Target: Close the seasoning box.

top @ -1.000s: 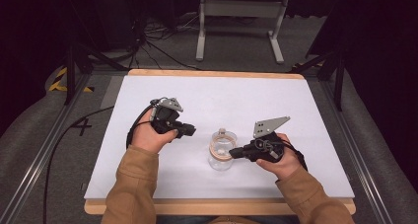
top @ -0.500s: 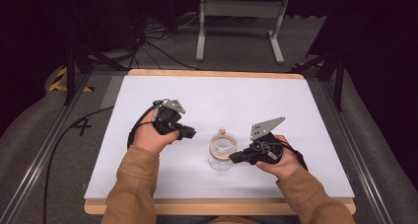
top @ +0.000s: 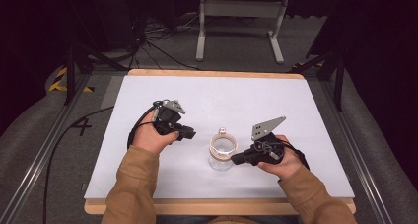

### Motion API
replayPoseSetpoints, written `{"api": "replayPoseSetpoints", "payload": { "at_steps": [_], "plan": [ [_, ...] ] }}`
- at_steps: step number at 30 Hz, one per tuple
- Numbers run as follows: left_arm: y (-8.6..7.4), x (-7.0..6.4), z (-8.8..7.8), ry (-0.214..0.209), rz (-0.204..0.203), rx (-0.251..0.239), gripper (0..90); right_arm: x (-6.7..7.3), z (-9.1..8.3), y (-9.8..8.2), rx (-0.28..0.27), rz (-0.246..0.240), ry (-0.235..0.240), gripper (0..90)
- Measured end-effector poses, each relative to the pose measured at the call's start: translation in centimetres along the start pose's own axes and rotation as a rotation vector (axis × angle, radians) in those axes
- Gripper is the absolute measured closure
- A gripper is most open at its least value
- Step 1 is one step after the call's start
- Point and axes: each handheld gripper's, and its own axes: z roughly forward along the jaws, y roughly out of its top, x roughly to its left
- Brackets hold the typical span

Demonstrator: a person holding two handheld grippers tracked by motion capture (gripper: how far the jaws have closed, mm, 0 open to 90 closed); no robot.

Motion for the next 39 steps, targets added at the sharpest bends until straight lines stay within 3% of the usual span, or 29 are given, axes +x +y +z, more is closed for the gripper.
{"api": "replayPoseSetpoints", "payload": {
  "at_steps": [6,11,15,20,29,39],
  "plan": [
    [-0.6,0.0,-0.4,0.035,-0.038,-0.013,68.8,0.1,-1.1,0.5,-0.044,-0.021,-0.022,89.6],
    [-1.8,0.2,-1.1,0.069,-0.065,-0.030,60.2,-0.9,-3.3,1.1,-0.106,-0.012,-0.089,83.0],
    [-2.5,0.5,-1.7,0.100,-0.084,-0.030,58.7,-1.5,-4.1,1.1,-0.115,-0.002,-0.122,81.5],
    [-3.2,0.8,-1.9,0.119,-0.094,-0.011,59.0,-3.1,-5.6,0.7,-0.137,0.020,-0.188,80.5],
    [-4.2,2.4,-1.3,0.127,-0.141,0.005,58.1,-7.1,-7.6,-2.0,-0.149,0.114,-0.329,75.7],
    [-5.2,3.8,-0.4,0.149,-0.170,-0.003,55.0,-10.9,-7.4,-5.3,-0.123,0.215,-0.389,73.4]
  ]
}}
